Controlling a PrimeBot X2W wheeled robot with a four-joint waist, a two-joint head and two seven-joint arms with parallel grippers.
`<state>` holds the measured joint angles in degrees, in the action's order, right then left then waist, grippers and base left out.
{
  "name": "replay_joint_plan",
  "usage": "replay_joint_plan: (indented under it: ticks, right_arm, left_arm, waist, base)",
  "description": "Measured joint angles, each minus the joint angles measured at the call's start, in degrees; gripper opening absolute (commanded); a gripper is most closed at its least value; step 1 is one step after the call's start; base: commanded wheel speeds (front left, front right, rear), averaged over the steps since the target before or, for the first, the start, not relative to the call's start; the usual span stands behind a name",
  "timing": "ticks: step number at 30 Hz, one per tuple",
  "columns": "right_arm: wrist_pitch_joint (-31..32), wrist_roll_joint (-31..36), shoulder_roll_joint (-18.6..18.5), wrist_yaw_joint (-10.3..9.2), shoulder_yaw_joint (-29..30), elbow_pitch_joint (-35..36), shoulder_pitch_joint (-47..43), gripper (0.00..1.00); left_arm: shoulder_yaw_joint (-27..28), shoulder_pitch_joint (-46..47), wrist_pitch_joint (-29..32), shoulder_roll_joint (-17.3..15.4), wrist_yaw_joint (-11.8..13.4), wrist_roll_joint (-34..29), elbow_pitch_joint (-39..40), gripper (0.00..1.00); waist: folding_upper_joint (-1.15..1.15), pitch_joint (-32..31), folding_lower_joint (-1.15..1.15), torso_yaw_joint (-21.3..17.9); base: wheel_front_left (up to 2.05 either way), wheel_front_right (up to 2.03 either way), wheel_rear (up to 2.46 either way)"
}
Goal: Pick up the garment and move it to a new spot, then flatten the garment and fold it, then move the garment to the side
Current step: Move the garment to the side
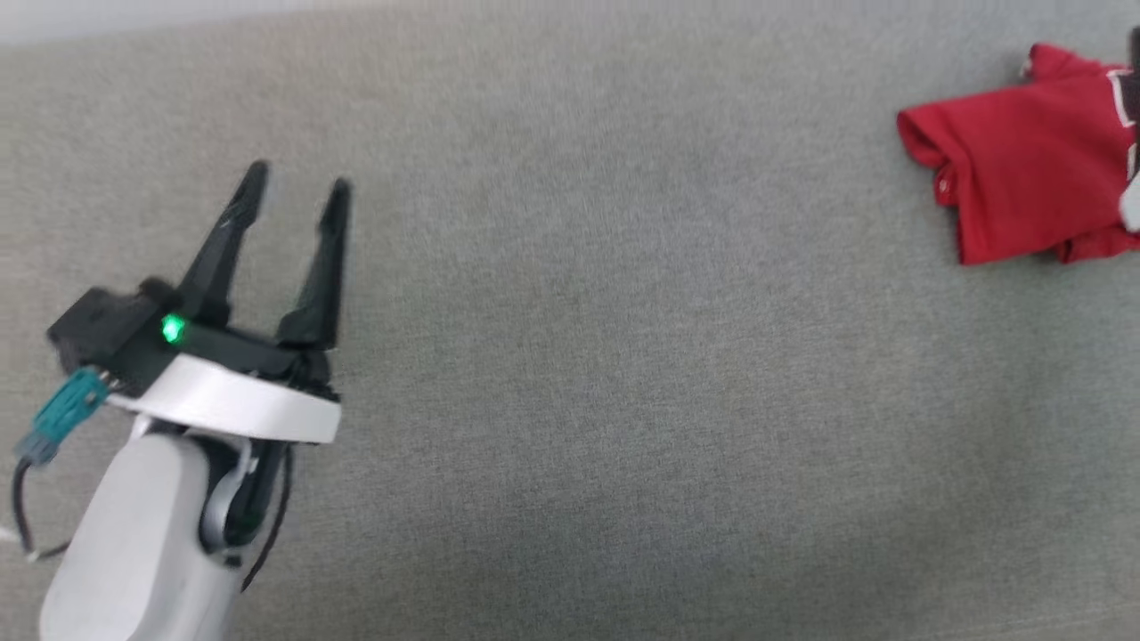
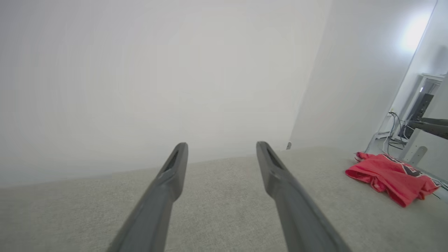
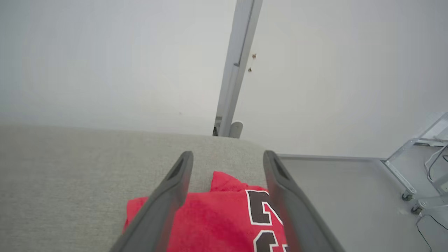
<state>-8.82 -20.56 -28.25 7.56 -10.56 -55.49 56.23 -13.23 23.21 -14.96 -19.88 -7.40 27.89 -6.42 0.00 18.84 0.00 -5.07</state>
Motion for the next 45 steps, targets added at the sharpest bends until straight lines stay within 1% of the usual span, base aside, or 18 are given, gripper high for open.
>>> replay_joint_plan:
  ticks: [6, 10, 13, 16, 20, 24, 29, 39, 45]
  right_arm:
    - [-2.99, -3.48, 1.02, 0.0, -1.68, 6.0, -6.97, 1.0]
    - [-4.41, -5.17, 1.34, -0.01, -2.09, 10.77, -12.89, 1.0]
    - [-5.02, -6.03, 1.53, -0.01, -0.9, 13.48, -17.59, 1.0]
    - [-5.47, -6.65, 1.9, -0.01, 0.47, 16.58, -22.62, 1.0]
    - [-5.84, -6.6, 3.3, 0.0, 2.74, 21.4, -28.99, 1.0]
    - [-6.01, -5.65, 5.16, -0.01, 5.13, 25.9, -35.13, 1.0]
    - [-6.09, -4.42, 7.65, -0.02, 7.0, 30.47, -41.56, 1.0]
    - [-6.14, -2.43, 12.71, -0.02, 10.09, 38.24, -50.41, 1.0]
    - [-6.14, -1.87, 14.79, -0.02, 11.79, 40.31, -53.97, 1.0]
  left_arm:
    - [5.15, -5.6, -0.01, 1.22, 0.0, -3.14, 1.25, 1.0]
    - [7.56, -9.88, 0.0, 0.93, 0.0, -3.78, 1.36, 1.0]
    - [9.77, -12.76, 0.0, 0.63, 0.0, -4.22, 1.41, 1.0]
    - [11.89, -15.81, 0.0, 1.37, 0.0, -4.26, 1.69, 1.0]
    - [14.03, -19.66, 0.0, 1.83, 0.0, -4.75, 2.16, 1.0]
    - [15.48, -23.19, 0.0, 3.16, 0.0, -5.67, 2.38, 1.0]
    - [16.47, -26.36, 0.0, 3.97, 0.0, -6.23, 2.23, 1.0]
    - [19.17, -30.85, 0.0, 6.09, 0.0, -6.43, 1.96, 1.0]
    - [19.51, -33.11, 0.0, 6.65, 0.0, -6.43, 2.52, 1.0]
  waist:
    - [0.0, -3.95, 0.0, 0.58]
    - [0.0, -6.57, 0.0, 1.15]
    - [0.0, -8.35, 0.0, 1.69]
    - [0.0, -9.92, 0.0, 2.35]
    - [0.0, -11.71, 0.0, 3.19]
    - [0.0, -13.25, 0.0, 3.91]
    - [0.0, -14.9, 0.0, 4.72]
    - [0.0, -17.2, 0.0, 5.56]
    - [0.0, -17.94, 0.0, 6.07]
  base:
    - [0.0, 0.0, 0.0]
    - [0.0, 0.0, 0.0]
    - [0.0, 0.0, 0.0]
    - [0.0, 0.0, 0.0]
    - [0.0, 0.0, 0.0]
    - [0.0, 0.0, 0.0]
    - [0.0, 0.0, 0.0]
    - [0.0, 0.0, 0.0]
    - [0.0, 0.0, 0.0]
